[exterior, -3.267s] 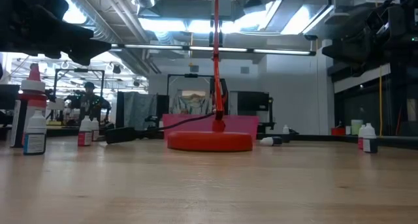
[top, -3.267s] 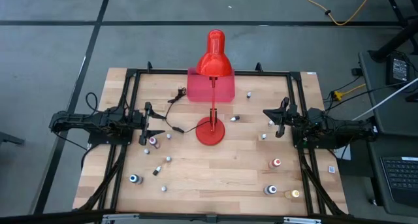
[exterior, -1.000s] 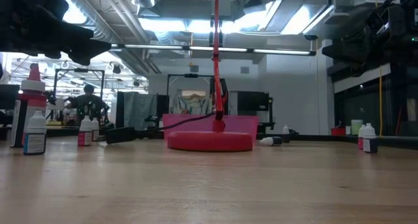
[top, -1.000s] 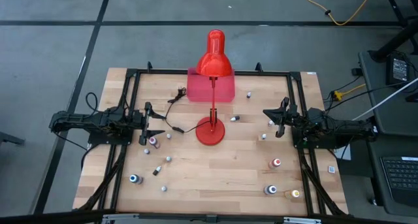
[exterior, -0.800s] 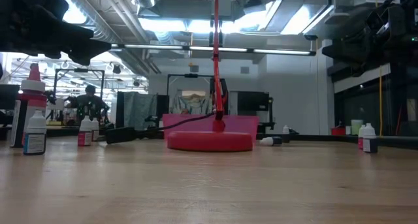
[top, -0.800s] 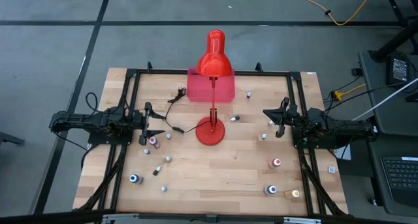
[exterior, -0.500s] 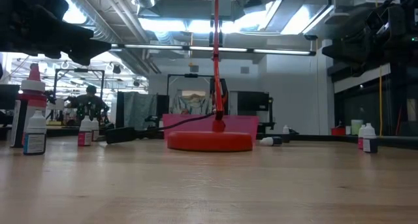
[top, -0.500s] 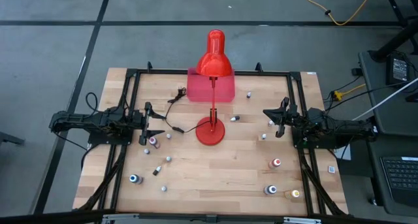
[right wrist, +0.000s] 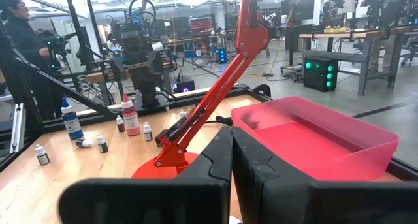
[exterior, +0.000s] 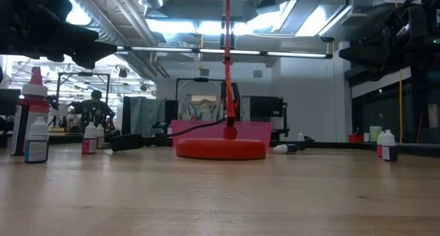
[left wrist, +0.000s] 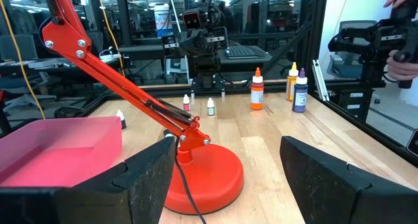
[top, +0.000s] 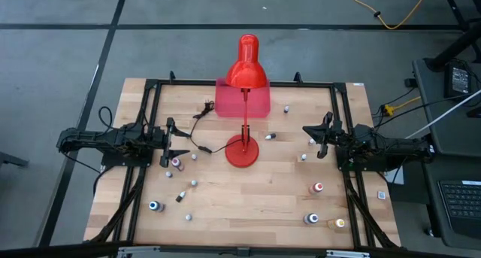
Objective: Pick & Place food coloring
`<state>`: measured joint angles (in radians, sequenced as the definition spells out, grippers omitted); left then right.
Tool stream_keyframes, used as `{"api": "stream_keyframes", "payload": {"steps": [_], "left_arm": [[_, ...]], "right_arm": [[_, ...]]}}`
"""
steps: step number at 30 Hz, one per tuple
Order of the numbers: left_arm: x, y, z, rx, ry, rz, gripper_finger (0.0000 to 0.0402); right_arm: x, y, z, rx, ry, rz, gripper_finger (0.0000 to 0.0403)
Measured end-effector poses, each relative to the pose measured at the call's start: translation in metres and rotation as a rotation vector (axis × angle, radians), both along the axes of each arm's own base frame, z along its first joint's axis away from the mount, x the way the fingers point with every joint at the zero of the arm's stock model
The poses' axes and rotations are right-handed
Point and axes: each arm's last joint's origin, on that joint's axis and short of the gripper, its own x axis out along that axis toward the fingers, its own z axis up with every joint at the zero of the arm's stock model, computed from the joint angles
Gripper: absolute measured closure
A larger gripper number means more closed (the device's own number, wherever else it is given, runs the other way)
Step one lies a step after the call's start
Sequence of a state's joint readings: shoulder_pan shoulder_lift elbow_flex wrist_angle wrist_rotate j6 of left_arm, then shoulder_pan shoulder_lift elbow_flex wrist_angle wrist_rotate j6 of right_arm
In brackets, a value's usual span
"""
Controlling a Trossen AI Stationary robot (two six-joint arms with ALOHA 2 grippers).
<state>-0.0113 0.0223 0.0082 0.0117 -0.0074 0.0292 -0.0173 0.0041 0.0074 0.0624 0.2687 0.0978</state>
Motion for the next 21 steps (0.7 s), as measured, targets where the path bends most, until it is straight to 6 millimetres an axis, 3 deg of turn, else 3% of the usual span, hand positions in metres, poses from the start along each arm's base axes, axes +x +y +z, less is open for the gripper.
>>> {"api": "stream_keyframes", "payload": {"steps": [8,21], "left_arm": [[0.0,0.0,0.0,0.0,0.0,0.0,0.0128],[0.0,0.0,0.0,0.0,-0.001,0.0,0.0129]], "right_arm": [[-0.001,0.0,0.003,0.027,-0.012,0.01,0.038],[-0.013,-0.001,0.063,0.053,-0.006,-0.024,0.0236]]}}
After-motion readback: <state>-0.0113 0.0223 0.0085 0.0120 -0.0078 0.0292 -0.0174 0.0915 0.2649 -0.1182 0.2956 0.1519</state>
